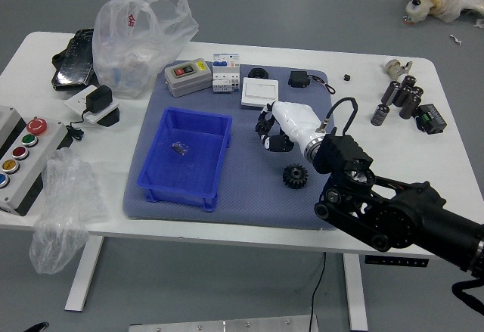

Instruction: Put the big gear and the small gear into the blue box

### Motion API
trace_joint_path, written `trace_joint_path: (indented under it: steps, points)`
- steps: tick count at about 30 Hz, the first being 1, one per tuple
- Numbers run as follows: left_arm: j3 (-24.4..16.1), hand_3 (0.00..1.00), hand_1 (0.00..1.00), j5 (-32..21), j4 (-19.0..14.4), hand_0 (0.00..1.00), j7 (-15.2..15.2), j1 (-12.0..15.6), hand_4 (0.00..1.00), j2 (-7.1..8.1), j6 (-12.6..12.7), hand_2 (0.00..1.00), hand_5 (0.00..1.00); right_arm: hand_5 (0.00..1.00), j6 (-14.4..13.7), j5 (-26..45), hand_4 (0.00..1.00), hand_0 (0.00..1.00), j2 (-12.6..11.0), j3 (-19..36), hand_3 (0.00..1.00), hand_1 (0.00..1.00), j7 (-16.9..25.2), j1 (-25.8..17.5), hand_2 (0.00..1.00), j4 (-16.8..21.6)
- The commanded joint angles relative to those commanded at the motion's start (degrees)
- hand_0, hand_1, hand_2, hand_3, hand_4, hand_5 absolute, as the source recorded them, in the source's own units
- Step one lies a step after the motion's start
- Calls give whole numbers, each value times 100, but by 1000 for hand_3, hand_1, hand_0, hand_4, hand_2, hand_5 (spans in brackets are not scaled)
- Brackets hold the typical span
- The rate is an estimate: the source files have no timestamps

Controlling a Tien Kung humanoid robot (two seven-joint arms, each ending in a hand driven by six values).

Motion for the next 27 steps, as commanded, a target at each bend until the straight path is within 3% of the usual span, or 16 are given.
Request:
trace_joint_path:
  steps: [7, 10, 11, 16, 17, 22, 23, 27]
  points:
    - [-13, 732, 593, 17, -7, 653, 19, 17, 733, -9, 0, 585, 630, 2, -133, -123, 311, 229, 85, -328, 526, 359, 141, 361, 451, 451]
    - [-20, 732, 593, 34, -10, 653, 27, 13, 733, -11, -4, 585, 630, 2, -184, -8, 311, 229, 194, -665, 526, 359, 291, 581, 451, 389]
    - [-22, 732, 593, 38, -11, 653, 29, 12, 734, -11, -5, 585, 631, 2, -185, 27, 396, 280, 222, -759, 565, 448, 320, 634, 517, 360]
    - [-37, 732, 593, 67, -18, 653, 51, 8, 734, -13, -9, 585, 631, 2, -86, 294, 396, 280, 379, -1238, 565, 448, 427, 897, 517, 111]
    - [-41, 732, 593, 72, -19, 653, 55, 9, 733, -14, -10, 585, 630, 167, -71, 329, 422, 450, 401, -1290, 663, 717, 437, 924, 728, 67]
    - [-56, 732, 593, 97, -22, 653, 66, 5, 733, -23, -13, 585, 630, 167, 48, 424, 422, 450, 507, -1515, 663, 717, 417, 988, 728, -202]
    - [-56, 733, 593, 98, -22, 653, 66, 4, 733, -23, -13, 585, 630, 157, 69, 427, 474, 564, 519, -1547, 769, 854, 404, 989, 862, -230]
    - [-70, 733, 593, 122, -23, 653, 73, 2, 733, -31, -18, 585, 630, 157, 94, 414, 474, 564, 549, -1613, 769, 854, 376, 987, 862, -273]
